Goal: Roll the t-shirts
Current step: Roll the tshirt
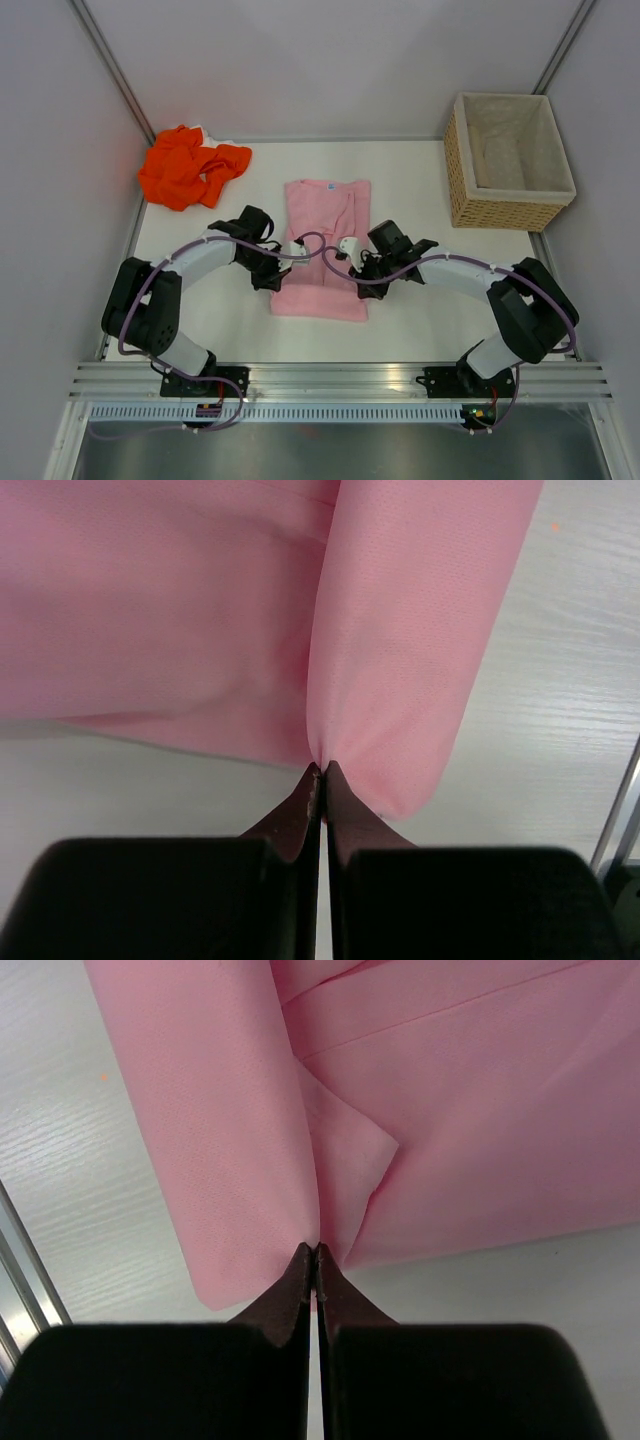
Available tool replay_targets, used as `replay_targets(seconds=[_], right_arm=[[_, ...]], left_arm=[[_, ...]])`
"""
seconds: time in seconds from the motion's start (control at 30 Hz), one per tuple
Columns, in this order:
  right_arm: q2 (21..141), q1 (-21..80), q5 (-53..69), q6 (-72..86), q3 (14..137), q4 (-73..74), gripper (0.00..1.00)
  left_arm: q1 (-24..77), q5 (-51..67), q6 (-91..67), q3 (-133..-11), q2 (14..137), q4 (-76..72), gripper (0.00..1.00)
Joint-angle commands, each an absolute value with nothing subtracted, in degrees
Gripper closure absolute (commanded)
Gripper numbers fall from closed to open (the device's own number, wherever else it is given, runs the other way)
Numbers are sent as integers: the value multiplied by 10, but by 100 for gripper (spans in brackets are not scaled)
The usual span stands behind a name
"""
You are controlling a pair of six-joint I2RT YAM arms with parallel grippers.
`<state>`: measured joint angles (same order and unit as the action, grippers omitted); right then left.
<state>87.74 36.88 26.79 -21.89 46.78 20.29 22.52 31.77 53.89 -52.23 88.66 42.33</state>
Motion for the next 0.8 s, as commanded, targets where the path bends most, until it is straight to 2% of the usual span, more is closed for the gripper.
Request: replay_targets(seconds=[0.0,0.07,0.2,0.37,0.47,0.53,0.6,0.77], right_arm=[[889,367,251,-210,483,195,100],[895,367,245,-202,482,190,99],[897,367,195,-167,485,171,87],[826,367,147,-111,496,178,75],[781,367,141,-40,472,151,71],[749,371,183,30,439,110,72],[730,380,213,76,408,47,77],[742,427,202,161,326,-75,86]], left_arm=[[221,273,559,-510,889,374,97],[221,262,562,-495,889,352,97],[221,262,550,-488,886,331,95],[228,264,538,-483,881,329,92],[230,265,525,-478,875,323,91],[231,267,516,-475,873,320,91],[233,266,505,-473,870,316,88],[233,246,489,-468,861,301,83]])
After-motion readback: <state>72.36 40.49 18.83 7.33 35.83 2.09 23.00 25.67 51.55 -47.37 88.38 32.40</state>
